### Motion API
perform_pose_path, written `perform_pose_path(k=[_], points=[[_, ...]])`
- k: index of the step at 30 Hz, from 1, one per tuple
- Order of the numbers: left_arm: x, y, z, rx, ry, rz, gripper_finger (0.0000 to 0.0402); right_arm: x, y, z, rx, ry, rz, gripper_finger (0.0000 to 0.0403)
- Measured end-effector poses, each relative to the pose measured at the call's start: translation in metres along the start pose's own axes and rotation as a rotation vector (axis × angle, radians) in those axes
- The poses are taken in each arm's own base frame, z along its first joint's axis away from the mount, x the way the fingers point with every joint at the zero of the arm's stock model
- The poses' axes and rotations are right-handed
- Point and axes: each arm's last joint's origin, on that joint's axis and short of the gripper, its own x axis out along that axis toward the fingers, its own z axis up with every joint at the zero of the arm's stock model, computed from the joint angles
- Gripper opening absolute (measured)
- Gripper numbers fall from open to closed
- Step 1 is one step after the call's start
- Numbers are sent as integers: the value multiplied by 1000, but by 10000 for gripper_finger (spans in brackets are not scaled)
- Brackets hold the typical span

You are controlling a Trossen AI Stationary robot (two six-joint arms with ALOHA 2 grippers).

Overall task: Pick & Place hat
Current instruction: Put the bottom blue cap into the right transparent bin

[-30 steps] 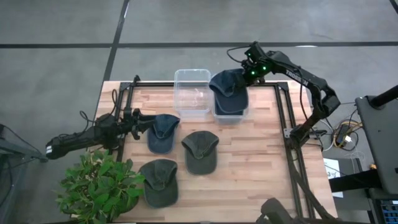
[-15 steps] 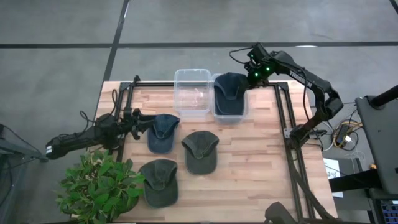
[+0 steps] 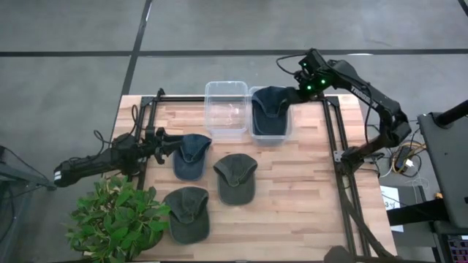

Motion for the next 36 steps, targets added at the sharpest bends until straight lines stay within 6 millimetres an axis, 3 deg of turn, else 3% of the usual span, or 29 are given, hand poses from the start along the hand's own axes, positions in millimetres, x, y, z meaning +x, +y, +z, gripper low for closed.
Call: perform_pose_path(k=[8, 19, 29, 36], points=[[0, 0, 0, 0, 0, 0, 169, -1, 9, 1, -92, -62, 12, 112], [0, 0, 0, -52, 0, 0, 169, 40, -3, 22, -136, -3, -110, 46], [0, 0, 0, -53, 0, 0, 169, 73, -10, 32, -141, 84, -142, 40], [0, 0, 0, -53, 0, 0, 169, 85, -13, 36, -145, 86, -193, 39]])
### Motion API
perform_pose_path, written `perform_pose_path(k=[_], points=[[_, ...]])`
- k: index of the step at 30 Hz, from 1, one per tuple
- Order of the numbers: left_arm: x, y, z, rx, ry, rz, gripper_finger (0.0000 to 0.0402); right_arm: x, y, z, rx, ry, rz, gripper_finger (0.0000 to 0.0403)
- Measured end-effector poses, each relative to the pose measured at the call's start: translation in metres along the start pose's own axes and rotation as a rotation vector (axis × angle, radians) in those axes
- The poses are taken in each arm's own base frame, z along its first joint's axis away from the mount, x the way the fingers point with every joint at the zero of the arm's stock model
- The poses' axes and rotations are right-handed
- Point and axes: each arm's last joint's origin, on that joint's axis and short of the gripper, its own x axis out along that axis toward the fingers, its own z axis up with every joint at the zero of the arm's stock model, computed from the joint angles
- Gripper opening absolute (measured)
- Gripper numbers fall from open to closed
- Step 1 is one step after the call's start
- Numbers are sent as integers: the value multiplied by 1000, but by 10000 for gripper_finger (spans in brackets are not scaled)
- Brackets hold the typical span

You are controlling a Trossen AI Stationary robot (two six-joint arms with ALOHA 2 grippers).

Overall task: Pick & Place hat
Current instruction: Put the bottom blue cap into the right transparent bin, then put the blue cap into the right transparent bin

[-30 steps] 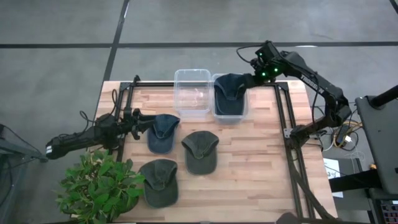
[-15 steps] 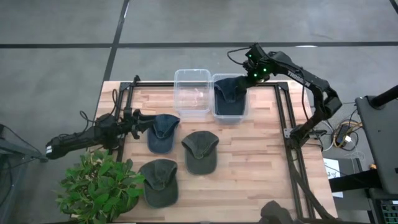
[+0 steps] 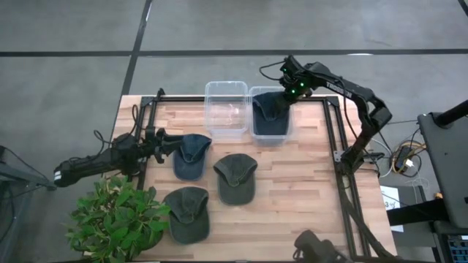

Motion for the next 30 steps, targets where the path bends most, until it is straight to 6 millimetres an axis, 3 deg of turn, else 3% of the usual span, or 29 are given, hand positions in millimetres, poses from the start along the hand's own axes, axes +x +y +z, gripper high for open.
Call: perform_pose_path(k=[10, 14, 18, 22, 30], points=[[0, 0, 0, 0, 0, 0, 169, 1, 14, -4, -54, -25, -79, 38], [0, 0, 0, 0, 0, 0, 169, -9, 26, -5, -73, -54, -59, 38], [0, 0, 0, -7, 0, 0, 169, -40, 40, -5, -104, -147, -16, 38], [0, 0, 0, -39, 0, 0, 169, -83, 45, -15, -108, -256, 30, 38], [0, 0, 0, -73, 0, 0, 169, -161, 44, -76, -126, -437, 128, 38]])
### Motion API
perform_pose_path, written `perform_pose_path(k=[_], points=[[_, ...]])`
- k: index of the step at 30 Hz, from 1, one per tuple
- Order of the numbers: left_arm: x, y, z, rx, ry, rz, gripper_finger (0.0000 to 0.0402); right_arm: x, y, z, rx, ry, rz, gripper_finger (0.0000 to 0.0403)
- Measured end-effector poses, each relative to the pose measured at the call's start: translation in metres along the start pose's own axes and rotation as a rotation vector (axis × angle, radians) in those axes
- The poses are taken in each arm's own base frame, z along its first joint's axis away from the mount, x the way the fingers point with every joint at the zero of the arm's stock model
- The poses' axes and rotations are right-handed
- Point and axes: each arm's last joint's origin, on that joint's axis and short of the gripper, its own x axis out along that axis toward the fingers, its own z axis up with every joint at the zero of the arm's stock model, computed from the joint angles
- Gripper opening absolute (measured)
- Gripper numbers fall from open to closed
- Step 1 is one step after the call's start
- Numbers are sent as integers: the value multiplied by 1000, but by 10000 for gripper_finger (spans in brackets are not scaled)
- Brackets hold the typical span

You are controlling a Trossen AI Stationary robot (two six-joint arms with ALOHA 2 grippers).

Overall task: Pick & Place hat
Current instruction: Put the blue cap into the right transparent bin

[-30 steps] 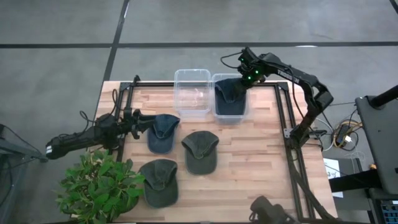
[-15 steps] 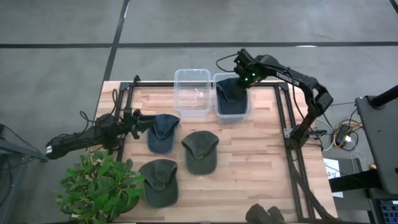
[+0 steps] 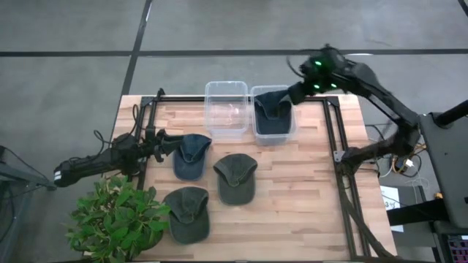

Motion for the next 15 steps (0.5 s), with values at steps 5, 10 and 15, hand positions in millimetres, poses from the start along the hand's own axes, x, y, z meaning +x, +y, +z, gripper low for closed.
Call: perform_pose_path(k=[5, 10, 15], points=[[0, 0, 0, 0, 0, 0, 169, -47, 5, -31, -39, -94, 79, 38], [0, -1, 1, -19, -2, -2, 169, -74, 0, -70, 5, -154, 166, 38], [-1, -12, 15, -2, -34, -5, 169, -79, -9, -105, 48, -267, 294, 38]])
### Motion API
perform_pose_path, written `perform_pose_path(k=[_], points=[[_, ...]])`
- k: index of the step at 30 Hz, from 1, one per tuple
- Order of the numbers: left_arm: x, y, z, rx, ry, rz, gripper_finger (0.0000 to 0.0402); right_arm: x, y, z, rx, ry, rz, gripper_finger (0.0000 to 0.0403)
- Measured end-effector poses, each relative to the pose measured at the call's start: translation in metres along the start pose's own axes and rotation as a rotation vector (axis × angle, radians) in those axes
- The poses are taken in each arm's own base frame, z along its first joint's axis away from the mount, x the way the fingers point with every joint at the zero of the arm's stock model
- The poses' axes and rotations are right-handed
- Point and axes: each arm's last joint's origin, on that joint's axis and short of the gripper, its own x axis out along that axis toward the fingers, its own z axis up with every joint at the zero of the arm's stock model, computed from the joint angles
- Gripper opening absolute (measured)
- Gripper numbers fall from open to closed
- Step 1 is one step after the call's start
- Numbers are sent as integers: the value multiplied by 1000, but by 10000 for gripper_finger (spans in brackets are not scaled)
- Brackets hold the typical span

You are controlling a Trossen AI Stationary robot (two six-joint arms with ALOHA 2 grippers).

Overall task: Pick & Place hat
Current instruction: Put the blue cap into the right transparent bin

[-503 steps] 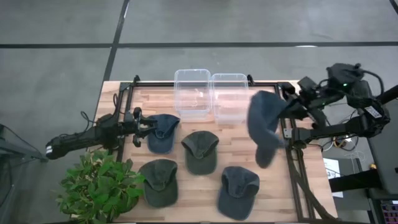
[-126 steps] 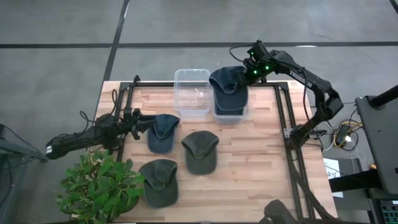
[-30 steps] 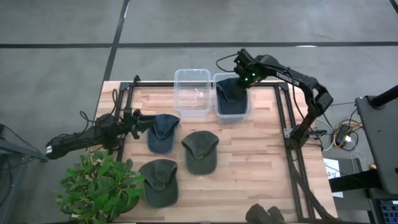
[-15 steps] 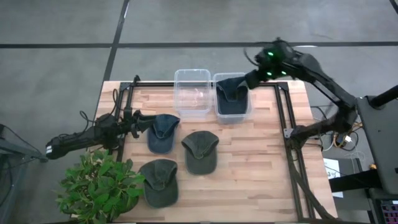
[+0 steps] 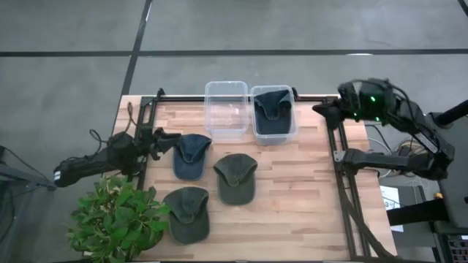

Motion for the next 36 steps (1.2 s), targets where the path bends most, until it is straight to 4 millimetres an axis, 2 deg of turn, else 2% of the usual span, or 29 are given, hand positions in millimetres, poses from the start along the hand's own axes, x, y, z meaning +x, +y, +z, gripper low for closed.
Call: perform_pose_path(k=[3, 7, 12, 17, 23, 31, 36], points=[[2, -10, 13, 65, -24, 12, 169, -2, -7, -16, 18, -97, 81, 38], [7, -23, 28, 104, 36, 68, 169, -2, -20, -38, 29, -175, 139, 38], [18, -39, 46, 120, 204, 213, 169, 2, -35, -61, 31, -222, 173, 38], [32, -54, 65, 151, 382, 412, 169, 5, -43, -75, 14, -289, 230, 38], [45, -68, 81, 165, 542, 584, 169, 10, -54, -92, -7, -289, 232, 38], [49, -73, 86, 19, 704, 831, 169, 27, -66, -110, -40, -284, 222, 38], [61, -66, 73, -93, 844, 939, 169, 38, -70, -116, -73, -362, 263, 38]])
